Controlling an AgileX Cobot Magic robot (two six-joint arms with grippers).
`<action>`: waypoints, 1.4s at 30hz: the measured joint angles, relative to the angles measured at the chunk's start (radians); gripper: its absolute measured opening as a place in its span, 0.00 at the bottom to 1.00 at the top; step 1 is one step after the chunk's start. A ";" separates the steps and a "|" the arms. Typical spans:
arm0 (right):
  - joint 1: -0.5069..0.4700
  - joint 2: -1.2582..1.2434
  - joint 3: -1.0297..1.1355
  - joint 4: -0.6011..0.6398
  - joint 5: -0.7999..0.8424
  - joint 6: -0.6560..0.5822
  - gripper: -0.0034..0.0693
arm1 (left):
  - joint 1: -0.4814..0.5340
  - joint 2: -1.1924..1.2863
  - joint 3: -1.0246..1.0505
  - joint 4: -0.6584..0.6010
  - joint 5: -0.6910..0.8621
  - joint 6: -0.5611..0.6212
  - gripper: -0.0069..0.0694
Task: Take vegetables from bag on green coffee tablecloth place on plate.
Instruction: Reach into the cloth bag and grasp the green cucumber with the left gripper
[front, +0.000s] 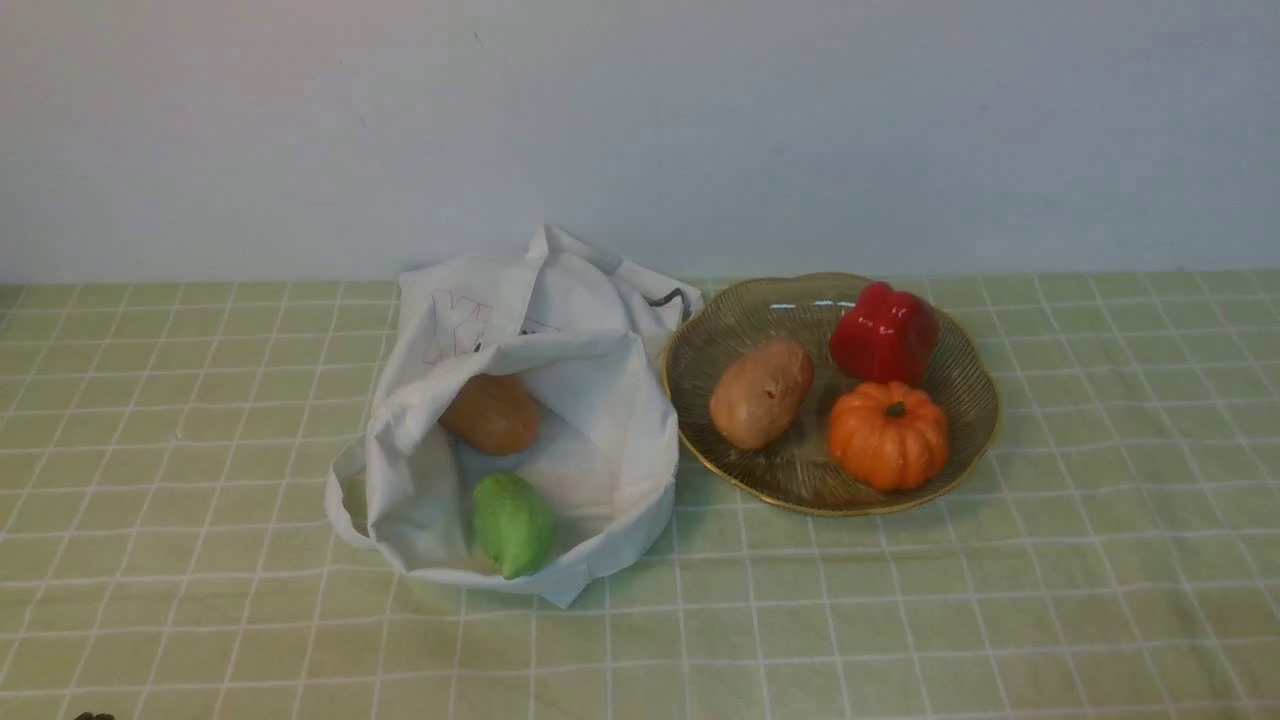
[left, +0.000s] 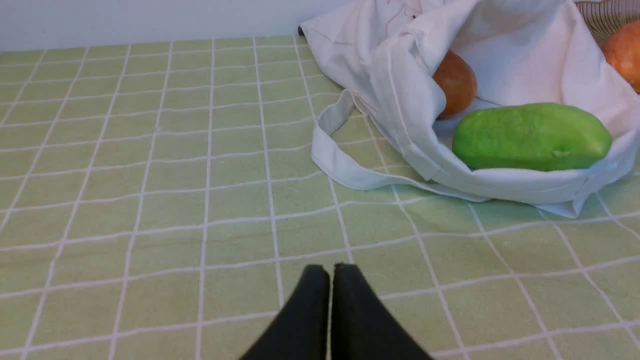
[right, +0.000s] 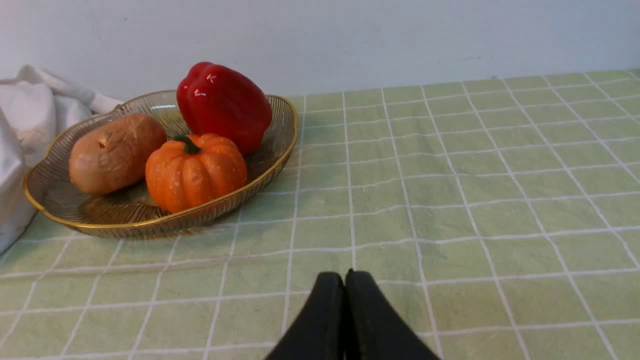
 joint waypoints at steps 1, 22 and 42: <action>0.000 0.000 0.000 0.000 0.000 0.000 0.02 | 0.000 0.000 0.000 0.000 0.000 0.000 0.08; 0.000 0.000 0.000 0.000 0.000 0.000 0.02 | 0.000 0.000 0.000 0.000 0.000 0.000 0.08; 0.000 0.000 0.000 0.000 0.000 0.000 0.02 | 0.000 0.000 0.001 -0.637 0.018 -0.337 0.08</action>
